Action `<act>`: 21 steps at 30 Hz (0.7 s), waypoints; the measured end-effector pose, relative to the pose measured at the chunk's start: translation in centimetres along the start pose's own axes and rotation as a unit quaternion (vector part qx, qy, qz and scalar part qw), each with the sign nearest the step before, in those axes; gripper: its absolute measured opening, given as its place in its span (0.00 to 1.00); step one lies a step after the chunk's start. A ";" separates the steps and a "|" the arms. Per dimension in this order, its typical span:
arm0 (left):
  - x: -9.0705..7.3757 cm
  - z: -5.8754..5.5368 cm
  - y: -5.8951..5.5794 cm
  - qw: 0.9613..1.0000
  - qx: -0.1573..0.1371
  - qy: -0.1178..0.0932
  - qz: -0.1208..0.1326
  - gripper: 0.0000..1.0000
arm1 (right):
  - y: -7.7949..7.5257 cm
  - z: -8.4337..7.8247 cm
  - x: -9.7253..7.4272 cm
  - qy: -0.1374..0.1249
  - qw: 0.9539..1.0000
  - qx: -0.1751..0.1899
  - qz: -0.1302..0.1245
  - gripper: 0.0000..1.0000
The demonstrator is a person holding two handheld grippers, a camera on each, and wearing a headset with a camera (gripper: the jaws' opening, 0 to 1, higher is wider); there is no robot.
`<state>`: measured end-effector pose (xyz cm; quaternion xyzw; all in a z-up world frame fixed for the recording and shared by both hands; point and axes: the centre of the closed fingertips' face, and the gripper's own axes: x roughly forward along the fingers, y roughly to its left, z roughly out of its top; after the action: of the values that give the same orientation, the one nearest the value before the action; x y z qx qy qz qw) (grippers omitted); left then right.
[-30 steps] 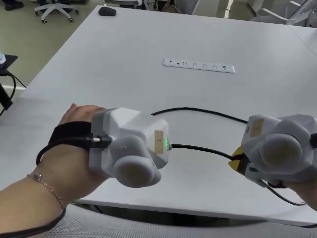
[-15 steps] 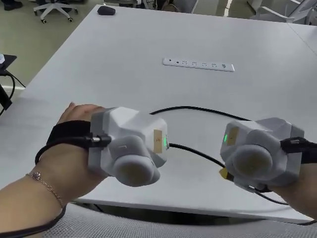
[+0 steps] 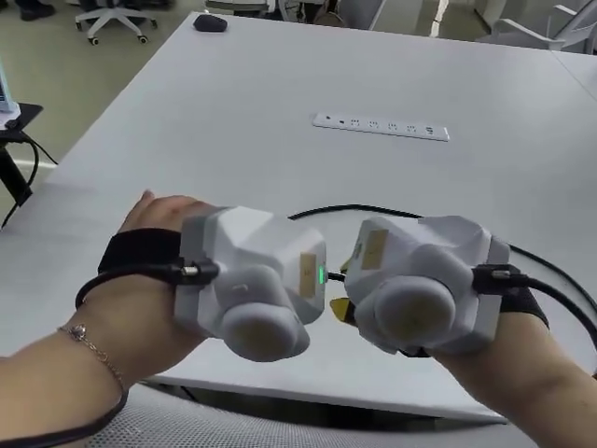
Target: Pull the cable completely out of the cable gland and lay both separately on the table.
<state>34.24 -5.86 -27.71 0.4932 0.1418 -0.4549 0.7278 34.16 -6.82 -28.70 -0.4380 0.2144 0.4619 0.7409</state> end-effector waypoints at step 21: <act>0.0 -0.2 0.3 1.000 -0.002 0.001 0.004 0.16 | -2.0 -5.5 -1.9 0.067 0.998 -0.001 -0.012 0.03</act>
<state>34.53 -5.66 -27.64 0.4927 0.1412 -0.4511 0.7306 35.45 -12.84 -29.31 -0.4708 0.2581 0.4229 0.7299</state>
